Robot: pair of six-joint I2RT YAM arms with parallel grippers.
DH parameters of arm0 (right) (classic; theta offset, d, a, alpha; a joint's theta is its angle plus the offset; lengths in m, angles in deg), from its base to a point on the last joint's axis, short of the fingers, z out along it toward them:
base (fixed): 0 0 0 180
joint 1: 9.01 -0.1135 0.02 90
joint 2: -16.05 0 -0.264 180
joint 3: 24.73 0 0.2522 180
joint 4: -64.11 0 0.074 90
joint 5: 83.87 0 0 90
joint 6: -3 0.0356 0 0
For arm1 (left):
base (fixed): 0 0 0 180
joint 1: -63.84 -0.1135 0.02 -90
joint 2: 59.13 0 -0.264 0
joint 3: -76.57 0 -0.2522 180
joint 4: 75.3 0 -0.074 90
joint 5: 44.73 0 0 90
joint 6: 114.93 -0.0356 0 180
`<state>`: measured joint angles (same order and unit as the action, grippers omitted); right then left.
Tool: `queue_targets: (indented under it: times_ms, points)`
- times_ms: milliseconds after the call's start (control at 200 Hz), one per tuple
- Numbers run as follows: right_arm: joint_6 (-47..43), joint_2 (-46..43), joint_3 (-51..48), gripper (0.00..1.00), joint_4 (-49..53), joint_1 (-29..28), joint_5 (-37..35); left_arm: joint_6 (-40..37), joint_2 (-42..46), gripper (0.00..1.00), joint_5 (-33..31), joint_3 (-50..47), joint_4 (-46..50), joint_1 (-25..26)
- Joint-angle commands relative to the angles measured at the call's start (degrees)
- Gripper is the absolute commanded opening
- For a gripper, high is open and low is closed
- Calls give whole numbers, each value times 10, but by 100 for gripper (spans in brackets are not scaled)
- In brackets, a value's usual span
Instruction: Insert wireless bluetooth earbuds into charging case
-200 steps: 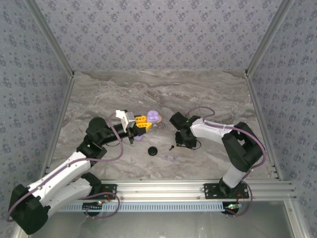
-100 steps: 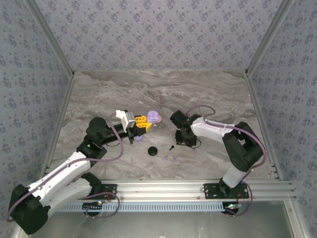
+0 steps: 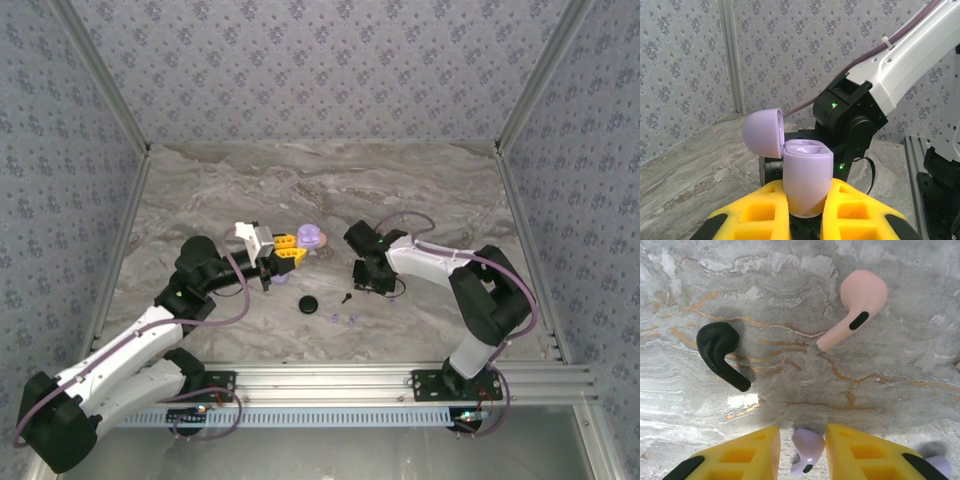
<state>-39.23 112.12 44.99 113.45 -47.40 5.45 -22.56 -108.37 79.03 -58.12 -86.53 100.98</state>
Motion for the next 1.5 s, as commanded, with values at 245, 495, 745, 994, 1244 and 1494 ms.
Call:
queue_targets:
  times_ms: [245, 495, 745, 994, 1244, 1494]
  points:
    - [0, 27, 13, 30, 19, -9, -5, -8, 4, 6, -3, 12, -3, 3]
    - [-10, 39, 19, 24, 13, -11, -1, -9, 4, 6, -2, 14, -1, 3]
    - [-63, -36, 19, 22, 7, -15, -45, -6, -5, 6, -3, 16, -6, 3]
    - [-154, -189, 10, 22, -2, -15, -86, 33, -55, 6, -2, 17, -55, 3]
    - [-270, -357, 16, 22, -60, -17, -80, 50, -125, 5, 3, 35, -85, 21]
    - [-343, -405, 63, 22, -94, -41, -32, 50, -180, 5, 22, 60, -113, 40]
